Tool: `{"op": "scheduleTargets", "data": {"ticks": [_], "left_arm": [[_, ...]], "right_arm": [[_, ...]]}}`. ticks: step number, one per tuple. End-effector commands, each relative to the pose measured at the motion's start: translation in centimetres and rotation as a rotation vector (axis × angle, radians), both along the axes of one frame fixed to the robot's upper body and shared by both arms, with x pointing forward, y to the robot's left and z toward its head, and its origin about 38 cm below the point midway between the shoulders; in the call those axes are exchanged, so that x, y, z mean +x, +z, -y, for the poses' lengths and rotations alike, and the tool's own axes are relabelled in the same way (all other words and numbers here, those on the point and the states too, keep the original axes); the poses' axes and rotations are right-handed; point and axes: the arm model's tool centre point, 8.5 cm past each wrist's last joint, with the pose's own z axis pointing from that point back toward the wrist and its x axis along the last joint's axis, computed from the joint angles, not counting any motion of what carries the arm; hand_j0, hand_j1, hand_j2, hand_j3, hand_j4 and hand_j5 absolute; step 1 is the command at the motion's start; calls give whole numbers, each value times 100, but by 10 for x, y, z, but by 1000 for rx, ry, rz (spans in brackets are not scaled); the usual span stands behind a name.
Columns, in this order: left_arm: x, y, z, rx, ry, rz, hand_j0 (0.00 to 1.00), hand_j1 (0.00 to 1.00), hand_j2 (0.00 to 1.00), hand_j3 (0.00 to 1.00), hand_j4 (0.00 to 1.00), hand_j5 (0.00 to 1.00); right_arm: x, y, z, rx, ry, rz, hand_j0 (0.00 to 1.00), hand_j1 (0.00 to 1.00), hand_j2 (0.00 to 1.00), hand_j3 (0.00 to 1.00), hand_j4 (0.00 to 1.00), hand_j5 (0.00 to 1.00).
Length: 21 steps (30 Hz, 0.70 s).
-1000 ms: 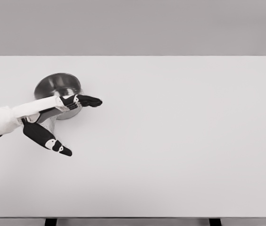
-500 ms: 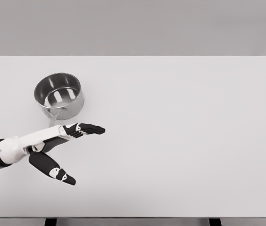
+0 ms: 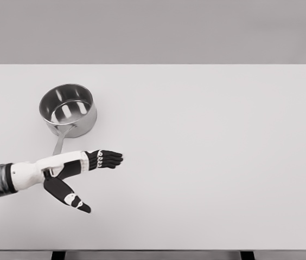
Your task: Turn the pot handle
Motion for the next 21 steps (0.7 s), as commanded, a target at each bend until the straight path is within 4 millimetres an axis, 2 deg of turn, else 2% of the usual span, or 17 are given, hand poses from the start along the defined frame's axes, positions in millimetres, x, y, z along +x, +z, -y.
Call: {"op": "scheduleTargets", "data": {"ticks": [1,7,14,21], "left_arm": [[5,2,-8,44,31,-40,100,100,100,100,100,100],[0,-9,-17,90,64,-111,100,100,100,100,100,100],[0,-7,-32,103,126,-129,100,100,100,100,100,100],[-2,-9,-36,105,138,-138,100,100,100,100,100,100]], "right_arm": [[0,0,0,0,0,0,100,100,100,100,100,100],[0,0,0,0,0,0,100,100,100,100,100,100],[0,0,0,0,0,0,100,100,100,100,100,100],[0,0,0,0,0,0,100,100,100,100,100,100]]}}
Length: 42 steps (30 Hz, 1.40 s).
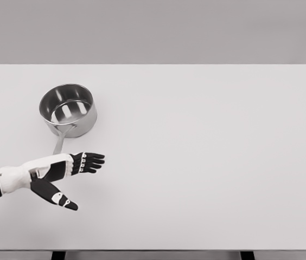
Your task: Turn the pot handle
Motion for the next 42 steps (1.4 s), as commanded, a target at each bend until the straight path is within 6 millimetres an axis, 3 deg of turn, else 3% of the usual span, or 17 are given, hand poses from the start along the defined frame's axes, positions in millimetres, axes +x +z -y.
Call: {"op": "scheduleTargets", "data": {"ticks": [1,6,31,42], "left_arm": [[2,4,-2,-2,7,6,100,100,100,100,100,100],[-6,-1,-17,1,58,-3,100,100,100,100,100,100],[-11,-2,-39,33,134,-31,100,100,100,100,100,100],[-8,-3,-63,69,201,-25,100,100,100,100,100,100]], "right_arm": [[0,0,0,0,0,0,100,100,100,100,100,100],[0,0,0,0,0,0,100,100,100,100,100,100],[0,0,0,0,0,0,100,100,100,100,100,100],[0,0,0,0,0,0,100,100,100,100,100,100]]}}
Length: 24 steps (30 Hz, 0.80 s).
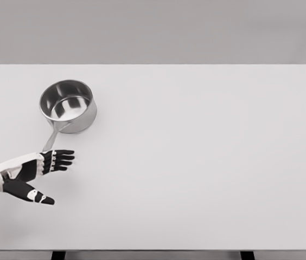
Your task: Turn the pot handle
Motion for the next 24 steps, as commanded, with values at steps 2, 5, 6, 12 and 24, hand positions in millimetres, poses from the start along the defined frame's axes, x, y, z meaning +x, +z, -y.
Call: {"op": "scheduleTargets", "data": {"ticks": [2,5,6,12,24], "left_arm": [[3,3,-7,10,19,11,100,100,100,100,100,100],[5,4,-13,38,28,22,100,100,100,100,100,100],[5,4,-15,43,31,20,100,100,100,100,100,100],[11,13,-26,122,36,72,100,100,100,100,100,100],[18,26,-37,226,43,143,100,100,100,100,100,100]], "right_arm": [[0,0,0,0,0,0,100,100,100,100,100,100],[0,0,0,0,0,0,100,100,100,100,100,100],[-1,0,0,1,0,-2,100,100,100,100,100,100],[0,0,0,0,0,0,100,100,100,100,100,100],[0,0,0,0,0,0,100,100,100,100,100,100]]}}
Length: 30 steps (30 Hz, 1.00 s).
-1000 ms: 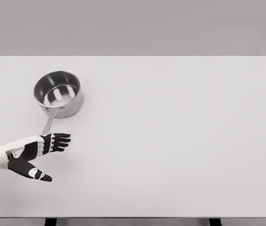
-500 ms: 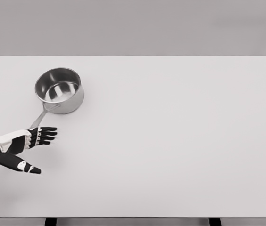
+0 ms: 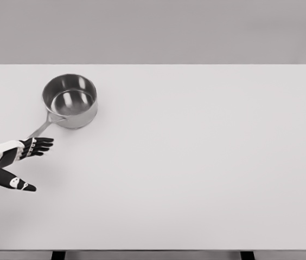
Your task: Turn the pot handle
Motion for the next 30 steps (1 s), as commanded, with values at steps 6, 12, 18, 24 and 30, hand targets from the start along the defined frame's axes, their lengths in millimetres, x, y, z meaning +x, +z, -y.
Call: {"op": "scheduleTargets", "data": {"ticks": [6,12,18,24,30], "left_arm": [[3,2,-9,20,23,11,100,100,100,100,100,100],[2,4,-13,18,33,15,100,100,100,100,100,100],[4,10,-15,24,37,33,100,100,100,100,100,100],[8,20,-20,97,25,65,100,100,100,100,100,100],[12,32,-25,142,26,98,100,100,100,100,100,100]], "right_arm": [[0,0,0,0,0,0,100,100,100,100,100,100],[-1,0,0,1,0,-1,100,100,100,100,100,100],[0,0,0,0,0,0,100,100,100,100,100,100],[0,0,0,0,0,0,100,100,100,100,100,100],[0,0,0,0,0,0,100,100,100,100,100,100]]}}
